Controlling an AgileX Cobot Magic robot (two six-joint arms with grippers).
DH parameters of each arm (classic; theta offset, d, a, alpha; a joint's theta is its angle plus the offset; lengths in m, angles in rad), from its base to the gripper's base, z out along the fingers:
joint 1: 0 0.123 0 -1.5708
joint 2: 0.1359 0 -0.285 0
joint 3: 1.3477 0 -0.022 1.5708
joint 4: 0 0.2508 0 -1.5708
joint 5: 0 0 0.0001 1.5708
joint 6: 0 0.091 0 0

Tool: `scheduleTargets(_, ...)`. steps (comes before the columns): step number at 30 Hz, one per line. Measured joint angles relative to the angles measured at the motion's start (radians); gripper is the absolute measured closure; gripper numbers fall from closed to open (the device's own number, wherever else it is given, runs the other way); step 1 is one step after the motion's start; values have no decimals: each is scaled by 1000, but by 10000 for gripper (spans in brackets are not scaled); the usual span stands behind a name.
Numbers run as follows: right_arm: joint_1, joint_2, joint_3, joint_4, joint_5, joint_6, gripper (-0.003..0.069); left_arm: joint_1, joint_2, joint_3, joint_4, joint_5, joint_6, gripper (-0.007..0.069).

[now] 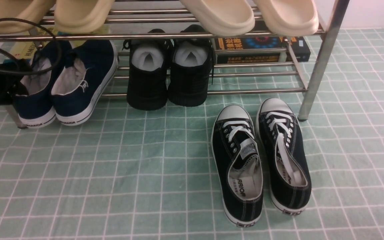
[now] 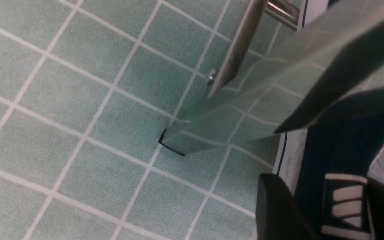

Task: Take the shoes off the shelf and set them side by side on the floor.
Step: 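Grasp the leftmost shoe on the bottom shelf of the shoe rack with the left gripper, then set the held shoe down on the floor in front of the rack with the left gripper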

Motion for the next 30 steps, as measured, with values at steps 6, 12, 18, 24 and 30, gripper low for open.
scheduleTargets(6, 0, 0, 0, 0, 0, 0, 421, -3, -17, -5, 8, 39, 0, 575)
scheduleTargets(12, 0, 0, 0, 0, 0, 0, 421, 1, -129, -2, 129, 221, -76, 575)
scheduleTargets(18, 0, 0, 0, 0, 0, 0, 421, 2, -302, 2, 355, 396, -267, 575)
scheduleTargets(24, 0, 0, 0, 0, 0, 0, 421, 2, -450, 45, 462, 522, -324, 575)
scheduleTargets(30, 0, 0, 0, 0, 0, 0, 421, 2, -547, 201, 470, 471, -365, 575)
